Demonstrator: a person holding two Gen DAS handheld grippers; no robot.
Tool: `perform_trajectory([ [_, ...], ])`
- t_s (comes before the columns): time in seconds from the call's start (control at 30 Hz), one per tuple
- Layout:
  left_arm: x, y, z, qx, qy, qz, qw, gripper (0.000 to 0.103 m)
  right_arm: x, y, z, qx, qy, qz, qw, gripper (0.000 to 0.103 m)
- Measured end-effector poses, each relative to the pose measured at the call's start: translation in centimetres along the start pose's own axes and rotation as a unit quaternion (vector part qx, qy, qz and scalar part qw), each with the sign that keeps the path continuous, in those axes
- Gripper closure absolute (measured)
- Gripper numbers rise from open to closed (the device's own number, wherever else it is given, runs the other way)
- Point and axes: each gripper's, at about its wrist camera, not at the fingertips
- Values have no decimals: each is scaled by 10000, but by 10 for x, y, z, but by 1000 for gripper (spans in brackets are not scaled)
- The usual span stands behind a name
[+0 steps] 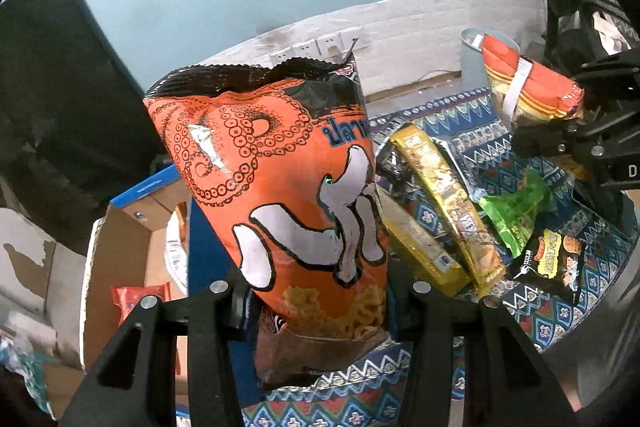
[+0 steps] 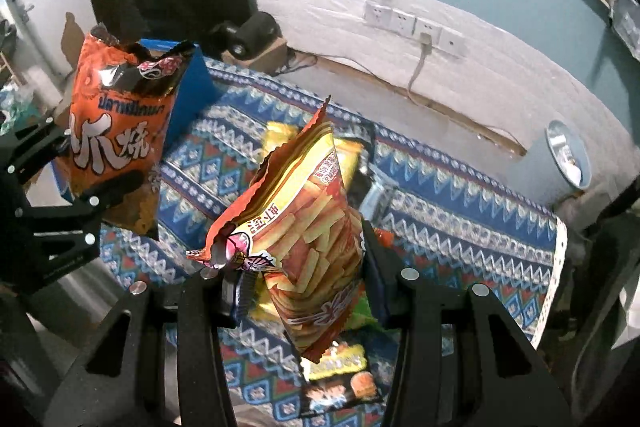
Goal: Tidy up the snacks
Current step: 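Lift both bags and carry them over the cardboard box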
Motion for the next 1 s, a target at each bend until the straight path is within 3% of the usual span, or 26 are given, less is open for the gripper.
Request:
perform_trajectory([
  [1.0, 33, -14, -139, -713, -1115, 190, 9910, 55, -103, 47, -127, -720, -784, 113, 9943, 58],
])
Point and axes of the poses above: each gripper's, at about its wrist camera, not at the fingertips, and y roughly the way its jaws point, z to its right, x to its underside, and after that the axes turned 1 degree about -y, right-handed
